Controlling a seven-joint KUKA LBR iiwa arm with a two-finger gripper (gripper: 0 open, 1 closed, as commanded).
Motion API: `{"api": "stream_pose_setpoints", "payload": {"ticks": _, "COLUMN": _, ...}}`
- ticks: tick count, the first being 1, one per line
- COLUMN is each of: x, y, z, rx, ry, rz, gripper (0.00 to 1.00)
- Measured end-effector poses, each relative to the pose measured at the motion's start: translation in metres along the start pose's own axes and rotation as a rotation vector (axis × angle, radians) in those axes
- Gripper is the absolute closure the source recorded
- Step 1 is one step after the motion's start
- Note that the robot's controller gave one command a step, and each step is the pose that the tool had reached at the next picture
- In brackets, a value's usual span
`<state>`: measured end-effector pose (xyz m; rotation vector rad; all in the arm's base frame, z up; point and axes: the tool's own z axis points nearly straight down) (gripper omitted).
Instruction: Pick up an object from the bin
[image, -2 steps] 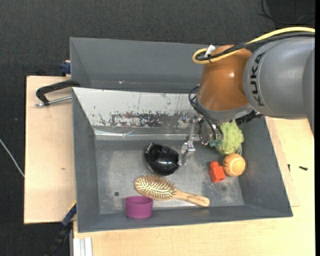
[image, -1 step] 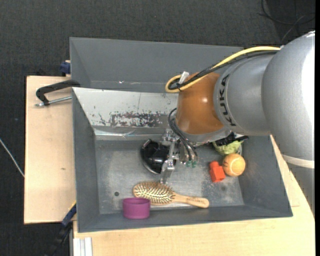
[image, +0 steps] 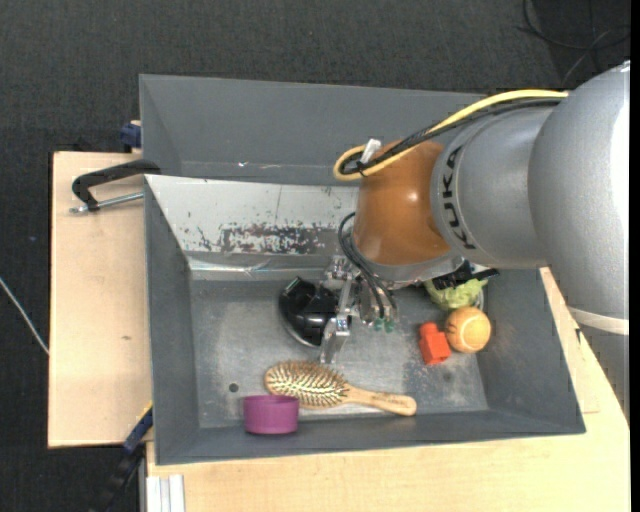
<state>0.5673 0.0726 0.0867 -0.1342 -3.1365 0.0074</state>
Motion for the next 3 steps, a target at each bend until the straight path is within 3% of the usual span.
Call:
{"api": "stream_pose_setpoints", "payload": {"ticks": 1, "x": 0.006, "y": 0.006, "z": -0.010, "rx": -0.005, "ry": -0.005, "rz": 0.120, "gripper": 0.00}}
{"api": "stream_pose_setpoints", "payload": {"ticks": 2, "x": -0.001, "y": 0.017, "z": 0.004, "rx": 0.000, "ry": 0.004, "rz": 0.095, "gripper": 0.00}}
{"api": "stream_pose_setpoints", "payload": {"ticks": 3, "x": 0.000, "y": 0.015, "z": 0.001, "rx": -0.005, "ry": -0.001, "rz": 0.090, "gripper": 1.00}}
